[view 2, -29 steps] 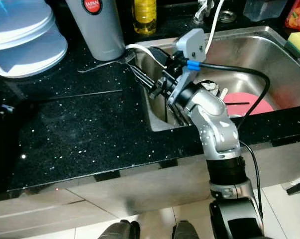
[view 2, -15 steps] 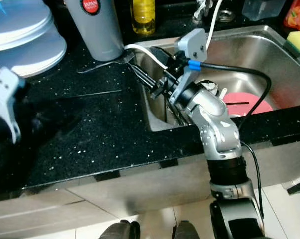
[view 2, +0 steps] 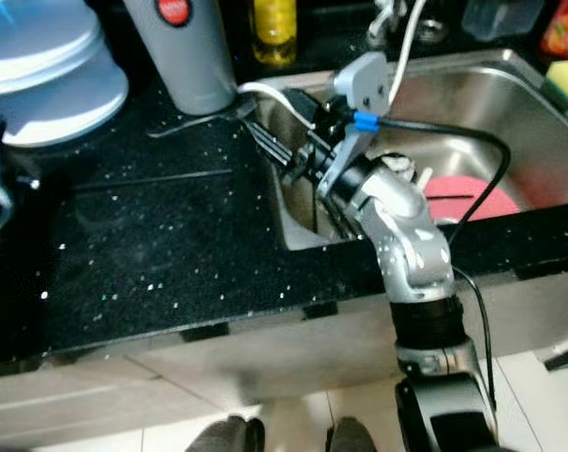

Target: Kitchen organization

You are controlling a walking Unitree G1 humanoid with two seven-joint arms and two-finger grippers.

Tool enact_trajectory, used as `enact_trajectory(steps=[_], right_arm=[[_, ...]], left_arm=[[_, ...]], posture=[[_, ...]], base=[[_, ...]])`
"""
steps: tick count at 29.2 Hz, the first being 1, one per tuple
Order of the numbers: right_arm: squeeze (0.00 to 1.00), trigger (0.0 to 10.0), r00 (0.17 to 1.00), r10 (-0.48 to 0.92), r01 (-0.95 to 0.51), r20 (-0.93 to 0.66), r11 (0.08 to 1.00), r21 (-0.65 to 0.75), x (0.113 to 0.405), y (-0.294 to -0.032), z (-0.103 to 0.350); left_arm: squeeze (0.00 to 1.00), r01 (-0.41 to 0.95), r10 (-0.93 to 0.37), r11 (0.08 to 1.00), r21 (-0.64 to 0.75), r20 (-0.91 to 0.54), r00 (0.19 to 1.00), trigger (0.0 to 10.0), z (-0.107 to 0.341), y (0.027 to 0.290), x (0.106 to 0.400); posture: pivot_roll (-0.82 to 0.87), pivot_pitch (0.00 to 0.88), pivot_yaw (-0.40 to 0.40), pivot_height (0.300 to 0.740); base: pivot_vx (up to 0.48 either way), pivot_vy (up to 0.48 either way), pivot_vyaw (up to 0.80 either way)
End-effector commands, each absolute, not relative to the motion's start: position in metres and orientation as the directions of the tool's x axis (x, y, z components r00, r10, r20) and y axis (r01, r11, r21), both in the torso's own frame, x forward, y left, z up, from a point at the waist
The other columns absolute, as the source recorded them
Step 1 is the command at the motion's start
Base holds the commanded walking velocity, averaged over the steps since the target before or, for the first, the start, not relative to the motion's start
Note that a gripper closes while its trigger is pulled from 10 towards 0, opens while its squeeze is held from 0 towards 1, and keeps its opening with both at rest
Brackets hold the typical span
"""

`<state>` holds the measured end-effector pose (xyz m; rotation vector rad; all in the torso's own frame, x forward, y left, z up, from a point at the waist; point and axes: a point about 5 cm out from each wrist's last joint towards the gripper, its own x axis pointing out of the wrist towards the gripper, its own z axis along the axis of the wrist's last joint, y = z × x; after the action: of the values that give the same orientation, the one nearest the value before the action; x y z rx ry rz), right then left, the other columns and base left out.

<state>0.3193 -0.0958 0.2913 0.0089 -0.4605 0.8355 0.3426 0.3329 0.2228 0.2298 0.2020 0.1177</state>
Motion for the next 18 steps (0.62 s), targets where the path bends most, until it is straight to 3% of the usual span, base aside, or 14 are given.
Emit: enact_trajectory(steps=[1, 3, 6, 7, 10, 11, 15, 18], right_arm=[[0.00, 10.0, 0.576, 0.709, -0.716, 0.406, 0.678, -0.168, 0.315, -0.098, 0.292], [0.00, 10.0, 0.582, 0.705, -0.711, 0.406, 0.683, -0.168, 0.314, -0.099, 0.292], [0.00, 10.0, 0.604, 0.688, -0.691, 0.402, 0.703, -0.165, 0.312, -0.106, 0.290], [0.00, 10.0, 0.604, 0.688, -0.691, 0.402, 0.703, -0.165, 0.312, -0.106, 0.290], [0.00, 10.0, 0.608, 0.687, -0.689, 0.399, 0.706, -0.164, 0.312, -0.107, 0.289], [0.00, 10.0, 0.608, 0.687, -0.689, 0.399, 0.706, -0.164, 0.312, -0.107, 0.289], [0.00, 10.0, 0.594, 0.697, -0.705, 0.401, 0.692, -0.158, 0.313, -0.103, 0.289], [0.00, 10.0, 0.588, 0.703, -0.712, 0.400, 0.685, -0.158, 0.313, -0.101, 0.289]], left_arm=[[0.00, -0.074, 0.134, 0.975, 0.210, -0.288, 0.948, 10.0, 0.192, 0.330, 0.343], [0.00, -0.038, 0.087, 0.985, 0.170, -0.292, 0.952, 10.0, 0.192, 0.326, 0.343], [0.00, 0.181, -0.139, 0.977, 0.110, -0.312, 0.940, 10.0, 0.194, 0.306, 0.335], [0.00, 0.181, -0.139, 0.977, 0.110, -0.312, 0.940, 10.0, 0.194, 0.306, 0.335], [0.00, 0.377, -0.325, 0.919, 0.118, -0.314, 0.892, 10.0, 0.198, 0.288, 0.309], [0.00, 0.377, -0.325, 0.919, 0.118, -0.314, 0.892, 10.0, 0.198, 0.288, 0.309], [0.00, 0.465, -0.405, 0.873, 0.144, -0.316, 0.858, 10.0, 0.204, 0.284, 0.263], [0.00, 0.477, -0.415, 0.866, 0.152, -0.315, 0.854, 10.0, 0.208, 0.284, 0.250]], posture=[[0.00, 0.144, 0.087, 0.740], [-0.01, 0.148, 0.098, 0.740], [-0.01, 0.156, 0.103, 0.740], [-0.01, 0.156, 0.103, 0.740], [0.01, 0.157, 0.104, 0.740], [0.01, 0.157, 0.104, 0.740], [0.03, 0.155, 0.087, 0.740], [0.04, 0.152, 0.079, 0.740]], base=[[0.000, 0.000, 0.00], [0.000, 0.000, 0.00], [0.000, 0.000, 0.00], [0.000, 0.000, 0.00], [0.000, 0.000, 0.00], [0.000, 0.000, 0.00], [0.000, 0.000, 0.00], [0.000, 0.000, 0.00]])
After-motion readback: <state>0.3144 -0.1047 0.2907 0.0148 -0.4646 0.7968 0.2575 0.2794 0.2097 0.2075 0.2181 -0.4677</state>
